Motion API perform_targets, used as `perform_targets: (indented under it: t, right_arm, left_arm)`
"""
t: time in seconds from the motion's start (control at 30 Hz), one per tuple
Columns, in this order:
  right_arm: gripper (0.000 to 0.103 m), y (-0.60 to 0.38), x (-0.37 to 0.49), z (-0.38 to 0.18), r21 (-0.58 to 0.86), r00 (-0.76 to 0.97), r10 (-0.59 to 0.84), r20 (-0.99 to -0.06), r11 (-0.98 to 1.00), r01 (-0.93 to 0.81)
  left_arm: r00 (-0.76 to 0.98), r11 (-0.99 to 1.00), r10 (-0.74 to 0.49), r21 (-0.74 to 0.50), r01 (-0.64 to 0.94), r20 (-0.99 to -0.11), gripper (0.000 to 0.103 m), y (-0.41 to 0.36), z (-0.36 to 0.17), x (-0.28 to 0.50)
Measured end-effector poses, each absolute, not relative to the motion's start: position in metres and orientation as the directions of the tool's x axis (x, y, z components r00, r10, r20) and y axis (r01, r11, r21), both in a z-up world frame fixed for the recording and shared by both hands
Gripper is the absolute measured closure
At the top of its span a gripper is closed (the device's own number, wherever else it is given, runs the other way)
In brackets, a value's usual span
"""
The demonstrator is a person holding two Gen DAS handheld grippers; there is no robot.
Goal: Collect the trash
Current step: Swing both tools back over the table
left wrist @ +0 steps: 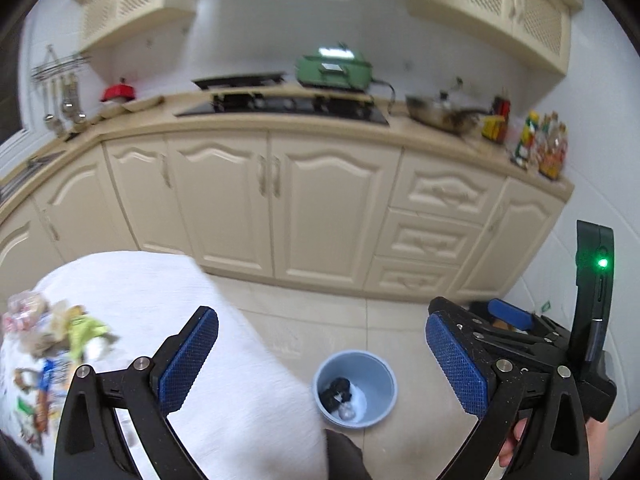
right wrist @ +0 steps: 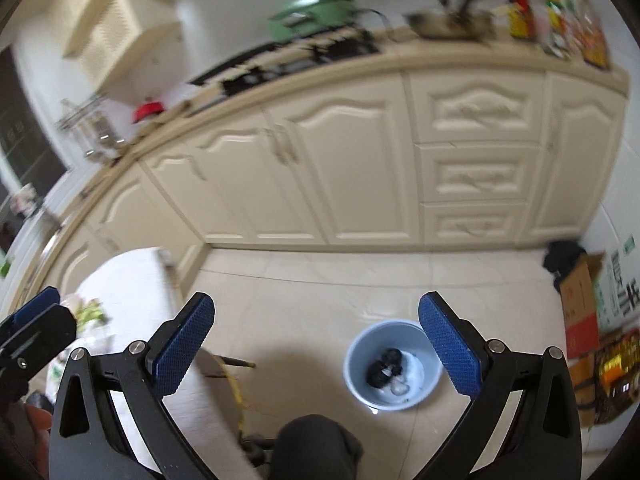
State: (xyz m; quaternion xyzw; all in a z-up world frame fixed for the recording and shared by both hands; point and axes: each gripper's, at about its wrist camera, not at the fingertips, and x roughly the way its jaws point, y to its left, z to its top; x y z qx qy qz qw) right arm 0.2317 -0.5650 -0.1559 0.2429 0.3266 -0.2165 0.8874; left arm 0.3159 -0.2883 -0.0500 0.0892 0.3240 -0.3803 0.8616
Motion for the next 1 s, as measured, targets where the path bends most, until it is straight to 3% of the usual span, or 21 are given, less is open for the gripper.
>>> perform_targets:
  t: [0.33,0.6,1.0]
  right_arm:
    - [0.0,-0.45,0.271,-0.111,0.26,0.778,-0.076,-0.624,0.918,0.298]
    - [0.0,-0.377,0.295,-0.101,0.232,0.784,0.014,-0.62,0.958,0.167]
    - [0.0,-0.317,0.332,-0.114,0.191,0.729,0.1,-0.678,0.981,0.044]
  left_arm:
    - [0.667,0.831,-0.505,-0.103,0.546,-0.548,0.001,-0.125,-0.034,0.277]
    - [0.744,0.91,-0.394,-0.119,0.396,-0.54,0.001,-0.036,-0.046,0.244]
    - [0.733,0.96,-0.266,-0.104,0.26,-0.626,0.001,-0.001,-0.077,0.214]
